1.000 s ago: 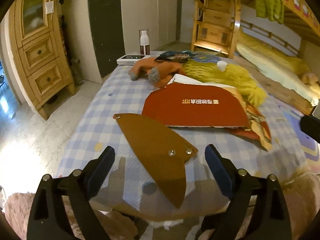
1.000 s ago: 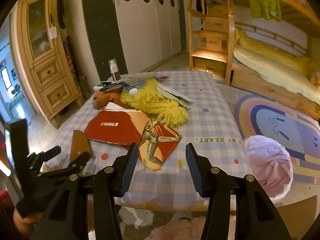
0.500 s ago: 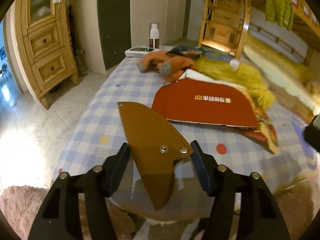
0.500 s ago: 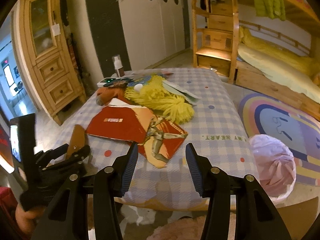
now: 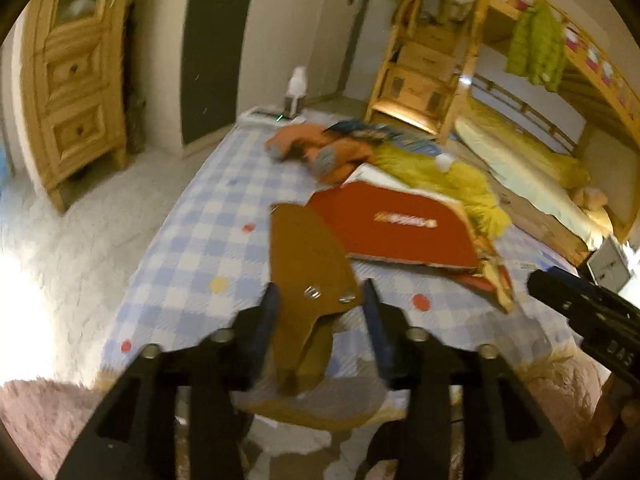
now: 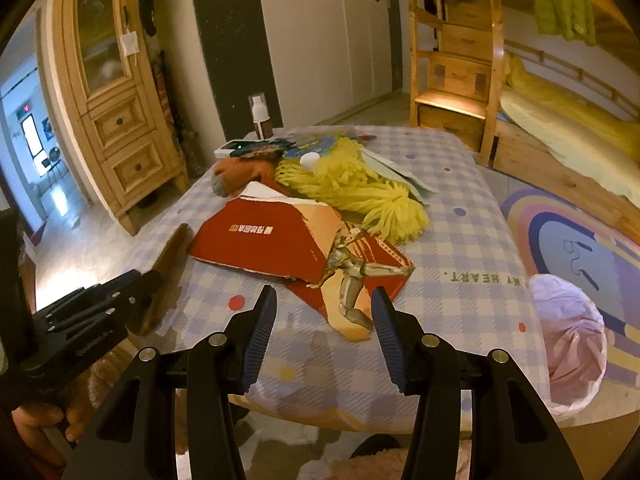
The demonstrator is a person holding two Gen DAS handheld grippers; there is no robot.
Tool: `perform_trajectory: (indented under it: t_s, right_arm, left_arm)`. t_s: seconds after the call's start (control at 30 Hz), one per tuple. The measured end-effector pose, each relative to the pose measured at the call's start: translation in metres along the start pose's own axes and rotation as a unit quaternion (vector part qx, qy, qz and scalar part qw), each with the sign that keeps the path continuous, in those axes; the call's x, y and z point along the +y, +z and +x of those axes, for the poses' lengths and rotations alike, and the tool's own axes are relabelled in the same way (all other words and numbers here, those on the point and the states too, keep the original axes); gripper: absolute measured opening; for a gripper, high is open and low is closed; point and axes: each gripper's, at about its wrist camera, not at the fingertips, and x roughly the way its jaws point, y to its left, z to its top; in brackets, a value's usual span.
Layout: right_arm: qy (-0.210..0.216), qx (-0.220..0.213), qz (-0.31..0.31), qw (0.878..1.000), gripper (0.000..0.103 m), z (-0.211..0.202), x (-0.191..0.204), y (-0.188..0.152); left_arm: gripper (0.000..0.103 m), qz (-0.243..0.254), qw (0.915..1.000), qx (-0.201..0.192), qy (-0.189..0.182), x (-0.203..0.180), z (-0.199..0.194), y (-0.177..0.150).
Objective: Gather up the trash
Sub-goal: 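Grasp the brown leather piece with the left gripper and lift it, then grasp the white paper sheet with the right gripper while the left holds the leather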
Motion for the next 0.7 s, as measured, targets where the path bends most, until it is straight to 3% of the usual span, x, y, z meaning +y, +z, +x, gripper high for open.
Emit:
perform_trajectory:
  t_s: [0.07,0.2,0.3,0.4,0.57,0.7]
  right_arm:
    - [0.001,0.001,0.000,1.000,0.051,0.002,0.000,0.000]
    - [0.005,0.006,0.001,1.000,0.051,0.005,0.000,-0.001]
    - [0.008,0.008,0.000,1.000,0.051,0.006,0.001,-0.002]
    - [0.008,0.009,-0.002,1.000,0.051,0.005,0.001,-0.003]
    - [0.010,0.010,0.001,1.000,0.051,0.005,0.000,-0.003]
    - [0.010,0.013,-0.002,1.000,0.051,0.005,0.001,-0.003]
  left_arm:
    - [0.053,-0.020,0.9997,0.017,0.002,0.008,0.007,-0.002]
    - [0.053,0.016,0.9994,0.013,0.027,-0.001,0.011,-0.002]
    - [0.071,0.037,0.9988,0.018,0.025,-0.009,0.016,0.000]
    - [0.076,0.040,0.9988,0.020,0.021,-0.012,0.017,0.000]
    - [0.076,0.012,0.9989,0.017,0.041,-0.006,0.025,0.010]
    - [0.062,0.051,0.9931,0.016,0.104,-0.017,0.034,0.010]
